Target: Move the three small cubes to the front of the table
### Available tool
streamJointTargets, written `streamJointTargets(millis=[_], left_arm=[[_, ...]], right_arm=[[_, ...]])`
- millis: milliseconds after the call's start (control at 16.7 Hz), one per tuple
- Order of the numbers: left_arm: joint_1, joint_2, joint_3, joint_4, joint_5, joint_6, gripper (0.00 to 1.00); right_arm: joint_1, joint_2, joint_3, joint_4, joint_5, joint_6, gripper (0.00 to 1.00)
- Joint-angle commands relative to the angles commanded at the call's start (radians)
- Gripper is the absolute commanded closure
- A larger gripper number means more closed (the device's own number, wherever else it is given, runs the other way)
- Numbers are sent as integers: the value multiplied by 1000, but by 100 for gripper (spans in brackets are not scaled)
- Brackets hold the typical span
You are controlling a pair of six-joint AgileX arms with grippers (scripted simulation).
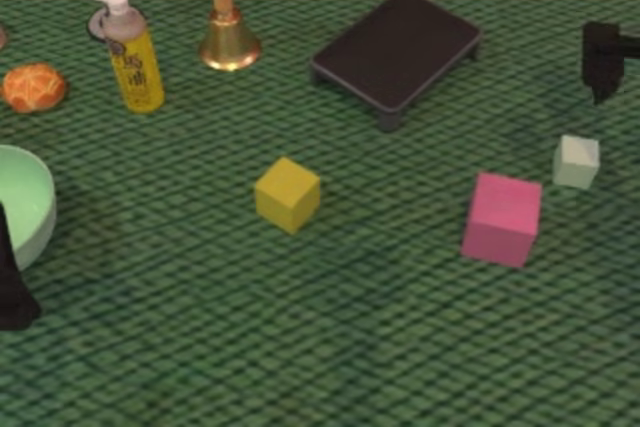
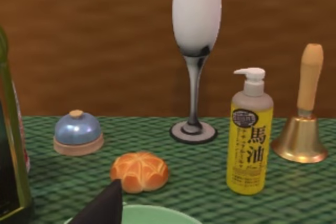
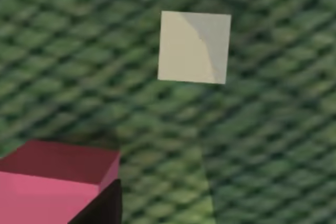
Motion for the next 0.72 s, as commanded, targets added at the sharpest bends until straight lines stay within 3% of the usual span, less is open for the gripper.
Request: streamJointTargets(millis=[360, 720], left_arm=[[0, 0, 0, 0, 0, 0, 0], [0, 0, 0, 0, 0, 0, 0]], right_arm=[[21, 390, 385, -211, -5, 63, 0], [26, 485, 482, -255, -8, 78, 0]])
